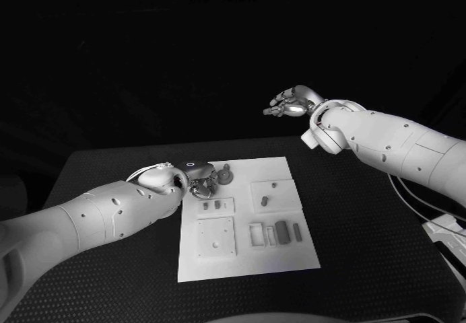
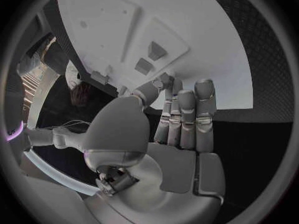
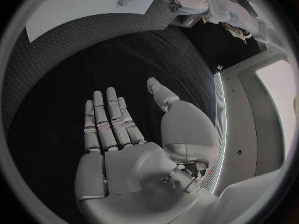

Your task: Assemble the parts on the task board

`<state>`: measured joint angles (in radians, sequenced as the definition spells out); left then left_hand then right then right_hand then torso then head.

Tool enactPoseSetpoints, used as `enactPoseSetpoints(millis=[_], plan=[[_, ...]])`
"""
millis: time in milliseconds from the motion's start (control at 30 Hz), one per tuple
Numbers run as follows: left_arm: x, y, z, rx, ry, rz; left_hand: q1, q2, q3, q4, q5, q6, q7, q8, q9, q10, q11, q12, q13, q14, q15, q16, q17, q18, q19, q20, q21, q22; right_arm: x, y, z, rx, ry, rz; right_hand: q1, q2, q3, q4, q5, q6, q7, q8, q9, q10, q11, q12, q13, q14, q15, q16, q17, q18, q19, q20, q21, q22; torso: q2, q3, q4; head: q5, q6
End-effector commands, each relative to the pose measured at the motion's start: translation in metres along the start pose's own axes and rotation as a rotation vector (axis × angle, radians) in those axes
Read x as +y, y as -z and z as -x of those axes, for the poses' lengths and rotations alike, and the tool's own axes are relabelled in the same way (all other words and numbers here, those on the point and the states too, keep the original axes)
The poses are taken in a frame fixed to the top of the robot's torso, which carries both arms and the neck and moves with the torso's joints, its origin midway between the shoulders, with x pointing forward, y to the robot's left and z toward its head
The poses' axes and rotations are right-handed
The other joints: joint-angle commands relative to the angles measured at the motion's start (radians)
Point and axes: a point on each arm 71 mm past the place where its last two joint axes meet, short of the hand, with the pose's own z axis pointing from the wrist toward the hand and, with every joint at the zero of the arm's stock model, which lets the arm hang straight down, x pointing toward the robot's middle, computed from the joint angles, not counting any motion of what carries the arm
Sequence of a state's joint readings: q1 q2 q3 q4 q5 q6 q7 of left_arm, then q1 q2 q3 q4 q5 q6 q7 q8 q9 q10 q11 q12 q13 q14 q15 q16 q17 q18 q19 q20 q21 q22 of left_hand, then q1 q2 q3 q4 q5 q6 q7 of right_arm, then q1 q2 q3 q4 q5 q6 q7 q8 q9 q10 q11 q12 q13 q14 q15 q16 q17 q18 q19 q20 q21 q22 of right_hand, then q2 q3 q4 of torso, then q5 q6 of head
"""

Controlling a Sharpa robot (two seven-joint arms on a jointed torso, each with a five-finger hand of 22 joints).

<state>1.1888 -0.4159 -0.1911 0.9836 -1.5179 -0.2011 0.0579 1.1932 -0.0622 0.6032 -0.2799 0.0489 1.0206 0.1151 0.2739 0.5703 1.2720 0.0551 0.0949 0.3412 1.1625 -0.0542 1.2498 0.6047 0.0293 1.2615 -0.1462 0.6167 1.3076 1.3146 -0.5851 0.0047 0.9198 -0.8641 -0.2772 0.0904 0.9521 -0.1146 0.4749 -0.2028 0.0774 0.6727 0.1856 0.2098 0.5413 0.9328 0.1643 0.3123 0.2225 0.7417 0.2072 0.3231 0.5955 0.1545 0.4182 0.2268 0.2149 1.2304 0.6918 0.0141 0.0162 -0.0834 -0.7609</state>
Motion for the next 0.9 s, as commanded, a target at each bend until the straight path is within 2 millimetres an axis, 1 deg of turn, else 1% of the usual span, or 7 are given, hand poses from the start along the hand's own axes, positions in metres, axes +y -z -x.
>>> enactPoseSetpoints(millis=[33,200,400,700,900], plan=[[-0.005,-0.001,-0.004,0.02,0.001,-0.017,-0.003,0.004,-0.002,0.005,0.003,0.006,0.004,0.003,0.001,0.004,0.0,-0.005,0.0,-0.001,-0.002,0.006,-0.001,0.106,0.002,-0.007,-0.002,0.02,0.0,0.0,-0.001,0.011,0.001,0.01,0.009,0.0,-0.006,0.002,0.002,-0.009,0.067,0.006,-0.001,0.001,0.007,-0.002,-0.001,-0.003,0.001,-0.005,-0.001,-0.013,0.008,-0.002,-0.007,0.001,0.0,-0.0002,0.0002,-0.002,-0.002],[-0.003,0.0,-0.005,0.029,0.002,-0.011,-0.003,0.004,-0.001,0.005,0.003,0.006,0.004,0.003,0.001,0.004,0.0,-0.006,0.0,-0.001,-0.002,0.006,-0.001,0.106,0.001,-0.007,-0.002,0.02,0.0,0.0,0.0,0.011,0.001,0.01,0.009,0.0,-0.006,0.002,0.002,-0.009,0.067,0.006,-0.001,0.001,0.007,-0.002,-0.001,-0.003,0.001,-0.005,-0.001,-0.013,0.008,-0.002,-0.007,0.001,0.0,0.0005,0.0004,-0.003,-0.002],[-0.004,-0.002,-0.008,0.06,-0.003,-0.005,-0.004,0.004,-0.002,0.005,0.003,0.005,0.004,0.002,0.001,0.003,0.001,-0.008,0.001,-0.002,-0.002,0.006,-0.001,0.106,0.001,-0.007,-0.002,0.02,0.0,0.0,0.0,0.011,0.001,0.011,0.009,0.0,-0.006,0.002,0.002,-0.009,0.067,0.006,-0.001,0.001,0.007,-0.002,-0.002,-0.003,0.001,-0.005,-0.001,-0.013,0.009,-0.002,-0.008,0.002,0.0,0.0004,0.0007,-0.003,-0.003],[-0.005,-0.002,-0.018,0.089,-0.02,-0.006,-0.004,0.005,-0.002,0.005,0.003,0.005,0.004,0.002,0.001,0.003,0.001,-0.008,0.001,-0.003,-0.001,0.007,-0.001,0.105,0.001,-0.007,-0.002,0.02,0.001,0.0,-0.001,0.011,0.0,0.012,0.008,0.0,-0.006,0.002,0.002,-0.009,0.067,0.007,-0.001,0.001,0.007,-0.001,-0.002,-0.003,0.001,-0.005,-0.002,-0.013,0.009,-0.002,-0.009,0.003,0.0,0.0,-0.0006,-0.002,-0.004],[-0.003,-0.001,-0.02,0.091,-0.024,-0.002,-0.004,0.004,-0.003,0.005,0.003,0.005,0.003,0.002,0.001,0.004,0.001,-0.009,0.002,-0.003,-0.001,0.007,-0.001,0.105,0.0,-0.007,-0.002,0.02,0.001,0.0,-0.001,0.011,0.0,0.012,0.009,0.0,-0.006,0.002,0.002,-0.009,0.067,0.007,-0.002,0.001,0.007,-0.001,-0.003,-0.003,0.001,-0.005,-0.002,-0.013,0.009,-0.002,-0.009,0.003,0.0,-0.0004,0.0009,-0.005,-0.005]])
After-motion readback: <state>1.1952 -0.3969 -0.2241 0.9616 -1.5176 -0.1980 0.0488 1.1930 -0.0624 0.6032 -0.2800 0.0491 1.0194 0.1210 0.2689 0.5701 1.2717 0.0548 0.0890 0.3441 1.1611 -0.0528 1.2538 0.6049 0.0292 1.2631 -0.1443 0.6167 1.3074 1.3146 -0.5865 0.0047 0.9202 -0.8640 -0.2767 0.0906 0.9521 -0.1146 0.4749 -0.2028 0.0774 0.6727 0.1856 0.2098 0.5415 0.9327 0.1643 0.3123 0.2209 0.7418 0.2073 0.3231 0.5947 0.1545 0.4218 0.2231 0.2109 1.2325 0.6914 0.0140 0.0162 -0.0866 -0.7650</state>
